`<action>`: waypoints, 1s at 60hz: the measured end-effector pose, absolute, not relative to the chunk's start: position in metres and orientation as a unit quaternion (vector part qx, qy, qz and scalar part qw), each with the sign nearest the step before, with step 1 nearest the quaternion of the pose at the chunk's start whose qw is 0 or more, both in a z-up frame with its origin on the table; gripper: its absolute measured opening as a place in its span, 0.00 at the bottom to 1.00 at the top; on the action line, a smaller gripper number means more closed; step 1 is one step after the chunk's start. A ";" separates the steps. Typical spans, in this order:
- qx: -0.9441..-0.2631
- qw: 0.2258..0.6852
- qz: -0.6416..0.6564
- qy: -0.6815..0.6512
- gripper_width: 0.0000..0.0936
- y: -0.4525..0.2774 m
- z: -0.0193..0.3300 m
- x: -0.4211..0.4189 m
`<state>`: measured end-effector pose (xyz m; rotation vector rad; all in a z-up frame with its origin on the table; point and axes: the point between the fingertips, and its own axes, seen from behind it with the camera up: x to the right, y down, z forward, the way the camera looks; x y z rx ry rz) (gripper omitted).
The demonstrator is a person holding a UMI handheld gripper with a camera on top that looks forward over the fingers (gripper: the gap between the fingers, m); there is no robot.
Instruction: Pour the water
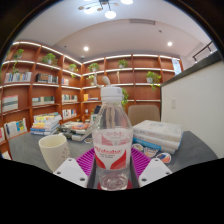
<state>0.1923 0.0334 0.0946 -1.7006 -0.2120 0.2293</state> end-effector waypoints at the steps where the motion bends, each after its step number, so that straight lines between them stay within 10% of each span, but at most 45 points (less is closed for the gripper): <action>1: -0.755 0.642 0.101 -0.092 0.60 0.033 0.090 0.192; 9: -0.771 0.626 0.084 -0.082 0.86 0.014 0.079 0.201; 60: -0.766 0.641 0.003 -0.044 0.91 -0.126 0.163 0.194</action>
